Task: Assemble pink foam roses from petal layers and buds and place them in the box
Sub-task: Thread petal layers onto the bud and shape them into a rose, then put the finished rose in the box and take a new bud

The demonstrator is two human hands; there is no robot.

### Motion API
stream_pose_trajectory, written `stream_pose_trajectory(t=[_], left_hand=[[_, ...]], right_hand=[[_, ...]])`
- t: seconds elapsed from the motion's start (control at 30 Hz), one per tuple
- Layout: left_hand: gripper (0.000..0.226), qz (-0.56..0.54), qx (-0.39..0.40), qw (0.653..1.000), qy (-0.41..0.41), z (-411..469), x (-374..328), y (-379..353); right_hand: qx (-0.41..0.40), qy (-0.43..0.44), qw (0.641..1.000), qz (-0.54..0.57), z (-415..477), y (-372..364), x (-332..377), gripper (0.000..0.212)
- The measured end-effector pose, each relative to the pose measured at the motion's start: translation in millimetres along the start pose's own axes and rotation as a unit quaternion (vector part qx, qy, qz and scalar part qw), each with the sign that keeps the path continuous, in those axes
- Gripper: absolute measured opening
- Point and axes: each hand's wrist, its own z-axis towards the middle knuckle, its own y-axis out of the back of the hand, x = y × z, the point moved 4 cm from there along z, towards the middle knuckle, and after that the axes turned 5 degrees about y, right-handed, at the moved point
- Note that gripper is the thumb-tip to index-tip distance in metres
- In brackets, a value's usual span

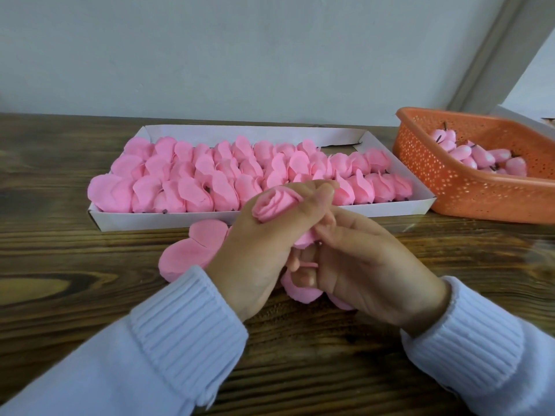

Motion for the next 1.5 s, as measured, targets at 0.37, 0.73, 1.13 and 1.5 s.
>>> stream_pose_trajectory(t=[0.37,0.73,1.13,1.5], left_hand=[[0.032,0.012,-0.001,1.000,-0.011,1,0,3],[0.029,0.029,-0.007,0.999,-0.026,5,4,7],[0.057,0.124,0.012,0.987,-0.096,3,2,6],[0.041,-0.030,-0.214,0.972,-0.093,14,-10,36]], right_hand=[[-0.013,-0.012,1.000,-0.013,0,-2,1,0.026],[0.012,0.041,0.995,-0.093,-3,-3,3,0.022],[0.022,0.130,0.911,-0.390,-2,2,29,0.028],[-0.075,0.044,0.890,-0.448,26,33,54,0.021]])
